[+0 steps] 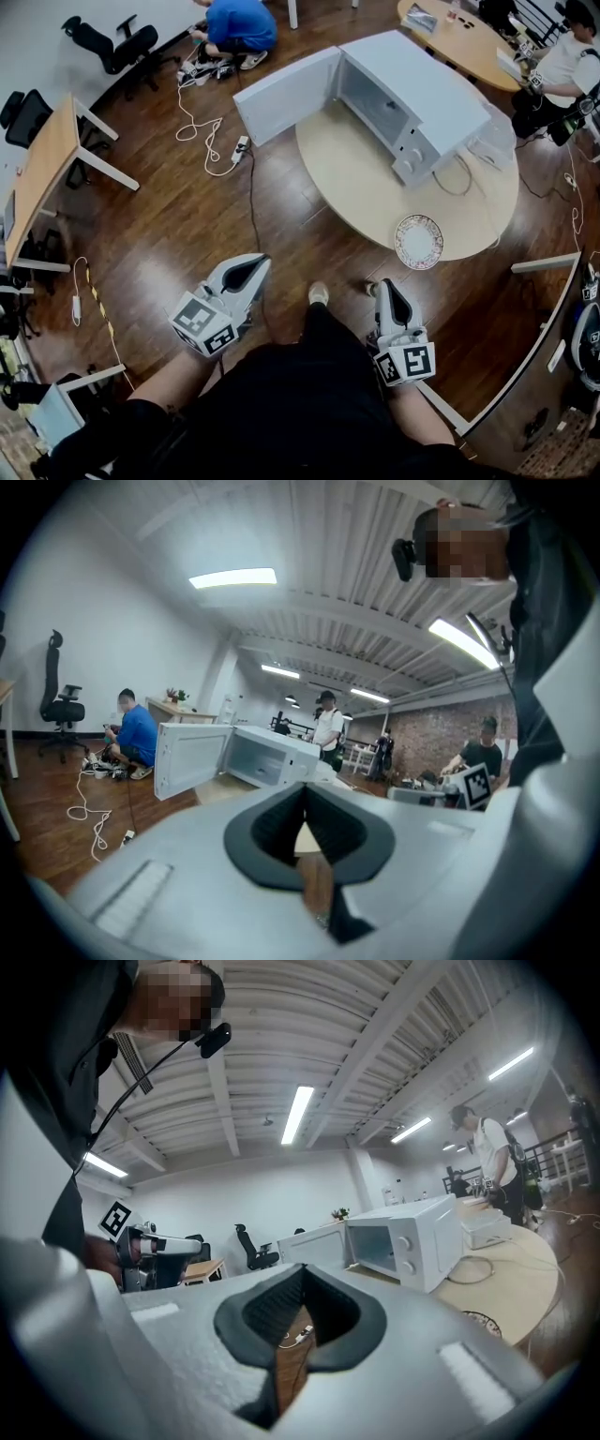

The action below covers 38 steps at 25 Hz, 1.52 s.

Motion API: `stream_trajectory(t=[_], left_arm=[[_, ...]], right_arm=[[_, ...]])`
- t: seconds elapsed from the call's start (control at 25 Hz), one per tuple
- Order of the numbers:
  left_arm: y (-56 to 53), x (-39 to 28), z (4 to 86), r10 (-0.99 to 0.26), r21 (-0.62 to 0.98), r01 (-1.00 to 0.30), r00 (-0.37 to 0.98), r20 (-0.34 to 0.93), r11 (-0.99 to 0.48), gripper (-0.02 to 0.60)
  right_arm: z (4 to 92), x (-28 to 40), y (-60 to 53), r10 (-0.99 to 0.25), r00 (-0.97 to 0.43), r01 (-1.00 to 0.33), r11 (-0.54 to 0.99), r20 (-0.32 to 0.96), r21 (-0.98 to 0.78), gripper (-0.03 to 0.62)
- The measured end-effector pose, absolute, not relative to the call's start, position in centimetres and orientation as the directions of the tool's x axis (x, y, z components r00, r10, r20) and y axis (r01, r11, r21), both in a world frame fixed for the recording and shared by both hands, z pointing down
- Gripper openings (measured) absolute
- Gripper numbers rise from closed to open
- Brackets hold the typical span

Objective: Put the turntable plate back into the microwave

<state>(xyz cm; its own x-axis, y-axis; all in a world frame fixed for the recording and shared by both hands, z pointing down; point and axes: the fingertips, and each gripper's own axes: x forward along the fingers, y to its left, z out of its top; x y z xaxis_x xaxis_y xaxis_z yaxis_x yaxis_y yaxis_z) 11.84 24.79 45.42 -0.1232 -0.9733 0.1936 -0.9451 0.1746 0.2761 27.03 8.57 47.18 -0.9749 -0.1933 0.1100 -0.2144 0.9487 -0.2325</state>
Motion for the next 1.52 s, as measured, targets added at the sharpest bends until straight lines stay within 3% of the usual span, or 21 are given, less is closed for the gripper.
stream_trajectory(t=[0.72, 1.24, 1.52], left_arm=[[17.6, 6.0, 42.9, -0.967, 0.203, -0.956, -0.177, 0.182, 0.213, 0.005], [17.2, 3.1, 42.2, -0.958, 0.167, -0.952, -0.231, 0.17, 0.258, 0.005], [15.9, 2.1, 43.2, -0.967, 0.128, -0.969, -0.19, 0.169, 0.212, 0.004]], right_arm=[[48.9, 20.6, -0.2, -0.205, -0.968, -0.237, 0.937, 0.145, -0.255, 0.002], [48.6, 16.8, -0.4, -0.125, -0.98, -0.161, 0.957, 0.155, -0.243, 0.002], [48.5, 15.2, -1.3, -0.139, -0.976, -0.172, 0.963, 0.166, -0.207, 0.002]])
